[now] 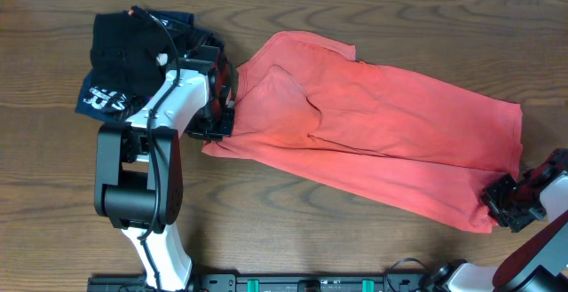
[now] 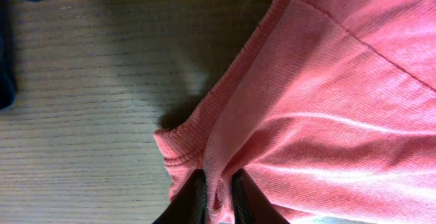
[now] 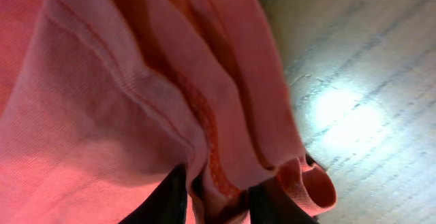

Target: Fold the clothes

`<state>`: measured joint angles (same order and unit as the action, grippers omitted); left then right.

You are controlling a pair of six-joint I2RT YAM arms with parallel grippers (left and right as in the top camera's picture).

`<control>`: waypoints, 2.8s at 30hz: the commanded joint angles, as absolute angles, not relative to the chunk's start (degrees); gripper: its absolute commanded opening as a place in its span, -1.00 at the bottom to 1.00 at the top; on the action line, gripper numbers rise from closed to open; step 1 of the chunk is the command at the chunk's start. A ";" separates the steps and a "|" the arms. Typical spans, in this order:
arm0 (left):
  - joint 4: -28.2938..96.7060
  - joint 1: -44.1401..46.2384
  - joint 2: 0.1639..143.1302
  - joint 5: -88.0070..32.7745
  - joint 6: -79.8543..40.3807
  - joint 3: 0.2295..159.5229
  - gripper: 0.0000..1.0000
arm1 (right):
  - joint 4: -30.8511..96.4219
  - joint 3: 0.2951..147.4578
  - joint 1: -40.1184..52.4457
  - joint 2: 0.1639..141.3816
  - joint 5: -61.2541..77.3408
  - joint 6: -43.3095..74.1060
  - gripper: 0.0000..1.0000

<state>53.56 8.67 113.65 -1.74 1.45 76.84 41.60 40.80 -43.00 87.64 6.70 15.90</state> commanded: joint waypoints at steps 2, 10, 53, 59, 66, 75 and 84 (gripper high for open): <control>53.65 8.38 112.51 -2.59 1.19 76.58 -0.68 | 42.22 40.40 -43.11 88.07 12.34 13.39 -0.49; 53.67 8.38 112.51 -2.57 1.19 76.55 -0.66 | 49.25 40.40 -43.13 88.07 5.69 14.76 -0.54; 56.53 13.08 102.96 -10.13 1.83 89.56 0.30 | 49.82 61.17 -47.42 75.26 35.55 10.81 -0.17; 51.16 15.20 106.45 -12.62 1.83 89.47 0.40 | 50.39 59.72 -41.06 77.28 27.92 10.22 -0.26; 59.77 15.86 112.97 -14.61 1.78 88.33 0.32 | 62.26 57.52 -36.07 84.27 5.74 16.91 -0.35; 58.85 15.84 116.09 -15.92 1.80 79.22 0.06 | 52.73 46.13 -39.75 89.84 2.81 21.34 -0.45; 53.58 15.84 116.09 -15.92 -1.19 67.48 -0.82 | 45.95 38.33 -45.74 90.02 -10.57 29.78 -0.56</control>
